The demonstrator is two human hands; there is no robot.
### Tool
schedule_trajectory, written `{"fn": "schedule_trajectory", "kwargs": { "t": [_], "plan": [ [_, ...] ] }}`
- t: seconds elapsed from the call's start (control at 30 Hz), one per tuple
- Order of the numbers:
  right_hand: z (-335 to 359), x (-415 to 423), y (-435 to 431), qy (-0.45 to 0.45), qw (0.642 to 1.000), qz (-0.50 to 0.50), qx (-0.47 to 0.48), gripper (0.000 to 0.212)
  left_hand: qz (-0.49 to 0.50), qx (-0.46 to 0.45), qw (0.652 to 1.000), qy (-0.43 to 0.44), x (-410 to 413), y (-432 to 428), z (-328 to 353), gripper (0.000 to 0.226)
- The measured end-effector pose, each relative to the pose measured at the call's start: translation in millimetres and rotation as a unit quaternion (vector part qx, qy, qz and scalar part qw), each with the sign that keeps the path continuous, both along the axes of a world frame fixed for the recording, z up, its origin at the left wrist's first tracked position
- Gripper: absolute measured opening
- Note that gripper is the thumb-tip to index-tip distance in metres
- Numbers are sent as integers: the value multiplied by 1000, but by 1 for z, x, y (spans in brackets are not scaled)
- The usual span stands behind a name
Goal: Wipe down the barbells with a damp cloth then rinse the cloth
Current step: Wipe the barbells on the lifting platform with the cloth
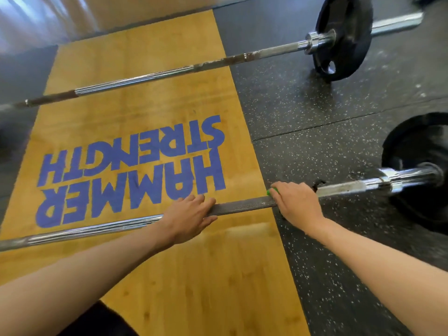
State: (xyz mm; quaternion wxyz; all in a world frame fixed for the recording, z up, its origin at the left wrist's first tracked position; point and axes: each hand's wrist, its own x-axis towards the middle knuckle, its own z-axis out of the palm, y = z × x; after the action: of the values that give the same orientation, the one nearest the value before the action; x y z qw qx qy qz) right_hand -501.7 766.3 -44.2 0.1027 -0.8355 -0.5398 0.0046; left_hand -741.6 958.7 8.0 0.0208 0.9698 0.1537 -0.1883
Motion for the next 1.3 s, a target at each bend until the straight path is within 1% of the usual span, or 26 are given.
{"fn": "schedule_trajectory", "kwargs": {
  "t": [0.03, 0.1, 0.17, 0.23, 0.3, 0.37, 0.47, 0.53, 0.63, 0.7, 0.77, 0.8, 0.83, 0.9, 1.0, 1.03, 1.13, 1.2, 1.3],
  "plan": [
    [3, 2, 0, 13, 1000, 6, -8, 39, -7, -6, 1000, 6, -1, 4, 0, 53],
    [1, 3, -4, 35, 999, -3, -1, 45, -29, -1, 1000, -1, -7, 9, -2, 56],
    [-6, 6, -3, 37, 998, -42, -1, 50, -29, 1, 1000, 1, -11, 14, -1, 60],
    [-12, 5, -1, 54, 995, -88, 15, 45, -18, -8, 1000, 8, -15, 18, -1, 61],
    [-16, -2, 1, 15, 994, -110, 24, 38, -14, 6, 1000, 21, -20, 20, -5, 66],
    [-9, -6, 7, -11, 993, -117, -2, 38, -10, 1, 999, 45, -17, 22, -6, 68],
    [-2, -18, 18, -10, 992, -129, -2, 40, -15, -32, 995, 91, -9, 21, -10, 59],
    [-3, -31, 26, 4, 993, -115, 22, 38, -14, -44, 994, 98, -4, 20, -12, 53],
    [-15, -54, 28, 37, 996, -66, 48, 31, 3, -75, 993, 88, -7, 21, -13, 41],
    [-19, -51, 20, 17, 998, -19, 64, 35, 3, -84, 992, 89, -8, 24, -11, 38],
    [-22, -35, 5, -30, 997, 32, 68, 36, 13, -95, 991, 94, -9, 28, -9, 37],
    [-22, -25, -4, -39, 996, 36, 71, 36, 17, -98, 990, 100, -9, 29, -10, 37],
    [-21, -14, -12, -33, 997, 23, 72, 37, 19, -101, 989, 107, -9, 28, -12, 36],
    [-19, -3, -20, -17, 996, -41, 73, 38, 31, -115, 987, 110, -10, 26, -14, 34],
    [-17, -22, 6, -4, 984, -170, 46, 40, 45, -128, 986, 101, -10, 25, -17, 32],
    [-17, -35, 19, 2, 982, -187, 39, 39, 45, -132, 985, 99, -10, 25, -18, 31],
    [-22, -74, 48, -7, 987, -157, 31, 34, 42, -150, 982, 105, -8, 27, -18, 22],
    [-25, -86, 49, -2, 992, -119, 50, 32, 39, -165, 979, 110, -7, 30, -17, 20],
    [-24, -65, 24, -15, 997, 20, 69, 32, 35, -192, 974, 112, -7, 33, -17, 22]
  ]
}}
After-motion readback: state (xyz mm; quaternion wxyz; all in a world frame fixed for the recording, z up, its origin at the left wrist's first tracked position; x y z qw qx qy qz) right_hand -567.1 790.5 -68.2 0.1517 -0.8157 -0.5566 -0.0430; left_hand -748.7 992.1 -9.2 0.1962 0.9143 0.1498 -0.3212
